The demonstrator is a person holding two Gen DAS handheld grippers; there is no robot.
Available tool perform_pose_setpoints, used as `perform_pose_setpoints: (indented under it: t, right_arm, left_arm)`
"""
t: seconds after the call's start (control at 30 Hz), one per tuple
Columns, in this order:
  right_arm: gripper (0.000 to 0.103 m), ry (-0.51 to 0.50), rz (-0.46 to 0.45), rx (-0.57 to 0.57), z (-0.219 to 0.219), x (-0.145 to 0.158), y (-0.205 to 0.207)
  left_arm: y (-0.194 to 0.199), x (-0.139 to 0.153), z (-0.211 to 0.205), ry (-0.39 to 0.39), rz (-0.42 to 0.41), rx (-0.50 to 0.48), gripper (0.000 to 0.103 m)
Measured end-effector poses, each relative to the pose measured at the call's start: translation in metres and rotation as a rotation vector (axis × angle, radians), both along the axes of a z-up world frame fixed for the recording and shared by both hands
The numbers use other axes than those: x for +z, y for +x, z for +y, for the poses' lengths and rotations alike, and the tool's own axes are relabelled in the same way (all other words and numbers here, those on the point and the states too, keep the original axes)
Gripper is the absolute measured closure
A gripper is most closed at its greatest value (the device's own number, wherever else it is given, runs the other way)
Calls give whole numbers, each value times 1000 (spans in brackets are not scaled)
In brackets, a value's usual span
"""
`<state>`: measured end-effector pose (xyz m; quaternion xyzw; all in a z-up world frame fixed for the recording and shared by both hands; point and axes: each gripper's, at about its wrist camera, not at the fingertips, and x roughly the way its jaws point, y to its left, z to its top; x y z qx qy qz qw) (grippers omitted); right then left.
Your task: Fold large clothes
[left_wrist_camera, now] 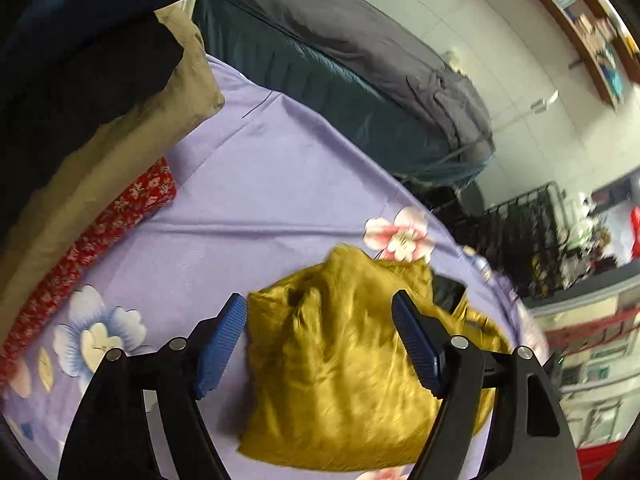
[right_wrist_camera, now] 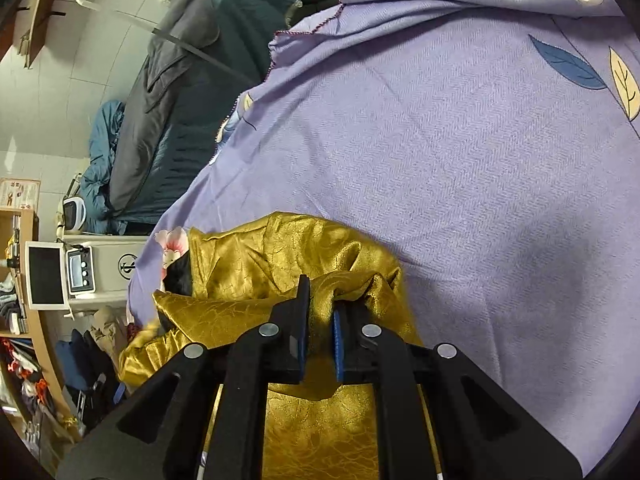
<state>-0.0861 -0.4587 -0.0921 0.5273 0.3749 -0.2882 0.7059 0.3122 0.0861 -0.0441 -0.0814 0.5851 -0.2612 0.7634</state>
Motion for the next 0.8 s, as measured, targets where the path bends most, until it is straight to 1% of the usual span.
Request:
perform_pose_setpoints:
  t: [0.03, 0.07, 0.1, 0.13, 0.17, 0.2, 0.27, 0.3, 0.33, 0.4, 0.47, 0.53, 0.57, 0.63, 0.67, 0.7, 0.73, 0.77, 0.8]
  right_arm:
    - [87, 7, -3, -9, 0, -1, 1]
    - [79, 16, -13, -24, 0, -2, 2]
    - [67, 25, -26, -39, -1, -3, 2]
    - [59, 32, -56, -59, 1, 0, 1]
    - [40, 26, -83, -77, 2, 4, -1]
    - [33, 8, -98, -92, 4, 11, -4]
    - [32, -37, -134, -107, 8, 27, -10]
    - [32, -53, -147, -96, 10, 34, -12]
    - [31, -70, -148, -80, 13, 40, -14]
    - [30, -128, -110, -24, 21, 50, -20]
    - [30, -206, -15, 52, 33, 51, -24]
    - [30, -267, 91, 144, 49, 42, -26]
    - [30, -277, 124, 182, 56, 36, -27]
    - [30, -281, 162, 229, 67, 24, -31]
    - [30, -276, 161, 239, 71, 19, -34]
    - [40, -266, 156, 244, 75, 14, -36]
    - [50, -257, 154, 248, 78, 8, -37]
    - [74, -247, 165, 254, 80, 3, -36]
    - [87, -239, 177, 258, 80, -2, -35]
  left_arm:
    - [-8, 0, -5, 38, -23, -33, 28]
    - [-15, -2, -10, 70, -44, -60, 27]
    - [-27, -4, -15, 110, -71, -94, 25]
    - [-33, -7, -18, 126, -81, -109, 24]
    - [-43, -11, -22, 144, -88, -128, 24]
    - [-50, -15, -24, 154, -88, -138, 23]
    - [-62, -24, -25, 174, -93, -143, 23]
    - [-67, -28, -23, 184, -100, -143, 23]
    - [-74, -32, -21, 203, -109, -138, 23]
    - [-82, -39, -17, 229, -123, -130, 23]
    - [-89, -48, -15, 263, -133, -139, 23]
    - [-92, -56, -13, 281, -120, -152, 23]
    - [-94, -59, -13, 281, -112, -157, 22]
    - [-94, -66, -15, 284, -100, -161, 20]
    - [-94, -69, -18, 287, -96, -165, 20]
    - [-93, -73, -21, 291, -93, -171, 20]
    - [-93, -77, -25, 297, -93, -183, 24]
    - [-93, -80, -30, 299, -99, -199, 31]
    - [-94, -80, -35, 296, -103, -215, 43]
